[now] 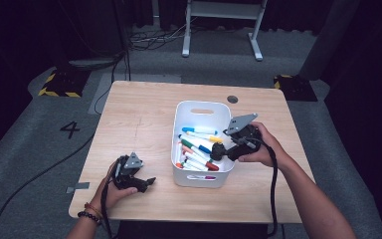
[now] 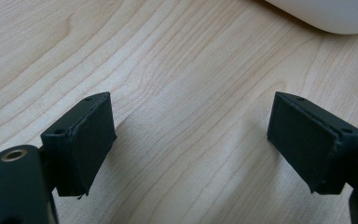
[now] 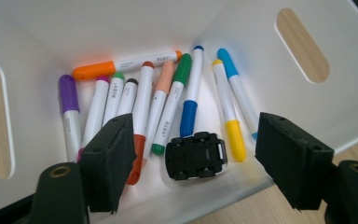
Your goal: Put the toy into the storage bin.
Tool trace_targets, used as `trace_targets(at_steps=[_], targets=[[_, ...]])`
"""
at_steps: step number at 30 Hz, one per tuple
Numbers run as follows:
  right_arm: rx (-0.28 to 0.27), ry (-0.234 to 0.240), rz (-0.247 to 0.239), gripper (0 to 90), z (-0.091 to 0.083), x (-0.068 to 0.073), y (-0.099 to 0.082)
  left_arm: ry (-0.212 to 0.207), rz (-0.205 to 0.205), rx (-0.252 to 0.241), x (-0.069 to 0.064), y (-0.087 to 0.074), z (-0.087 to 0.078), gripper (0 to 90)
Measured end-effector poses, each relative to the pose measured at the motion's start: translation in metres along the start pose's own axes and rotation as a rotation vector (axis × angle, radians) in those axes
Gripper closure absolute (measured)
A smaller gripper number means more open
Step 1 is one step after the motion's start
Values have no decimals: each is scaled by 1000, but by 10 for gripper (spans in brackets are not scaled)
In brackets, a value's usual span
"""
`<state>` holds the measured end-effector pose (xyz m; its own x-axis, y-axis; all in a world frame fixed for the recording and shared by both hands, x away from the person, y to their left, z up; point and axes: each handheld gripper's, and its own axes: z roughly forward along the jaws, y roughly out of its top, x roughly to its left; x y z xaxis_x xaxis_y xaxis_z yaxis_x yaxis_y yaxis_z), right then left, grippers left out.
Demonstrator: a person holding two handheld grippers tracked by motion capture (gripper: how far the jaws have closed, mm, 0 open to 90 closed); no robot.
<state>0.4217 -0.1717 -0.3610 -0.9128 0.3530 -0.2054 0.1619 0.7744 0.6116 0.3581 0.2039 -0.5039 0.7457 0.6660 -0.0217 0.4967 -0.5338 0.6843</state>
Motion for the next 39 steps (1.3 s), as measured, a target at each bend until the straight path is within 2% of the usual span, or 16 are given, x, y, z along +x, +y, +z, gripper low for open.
trace_targets(at_steps=[4,5,6,7,13,19,24,27,30,39], targets=[[-32,-18,2,281,-5,-3,-3,0,1,1,0,0,0,152],[-56,-37,41,270,-11,-3,-5,0,1,1,0,0,0,152],[-66,-40,31,269,-12,-4,-6,0,1,0,0,0,0,152],[-67,-47,46,264,-14,-4,-7,0,0,0,0,0,0,152],[-120,-59,72,258,-26,-9,-18,0,1,0,0,0,0,152],[-132,-89,89,256,-34,-9,-28,1,1,1,0,0,0,152],[-144,-100,120,253,-39,-9,-36,1,2,1,0,0,0,152],[-170,-102,142,252,-44,-8,-41,1,2,1,0,0,0,152],[-176,-114,140,252,-47,-7,-45,0,1,1,0,0,0,152],[-165,-128,165,252,-50,-7,-59,1,2,1,0,0,0,152]])
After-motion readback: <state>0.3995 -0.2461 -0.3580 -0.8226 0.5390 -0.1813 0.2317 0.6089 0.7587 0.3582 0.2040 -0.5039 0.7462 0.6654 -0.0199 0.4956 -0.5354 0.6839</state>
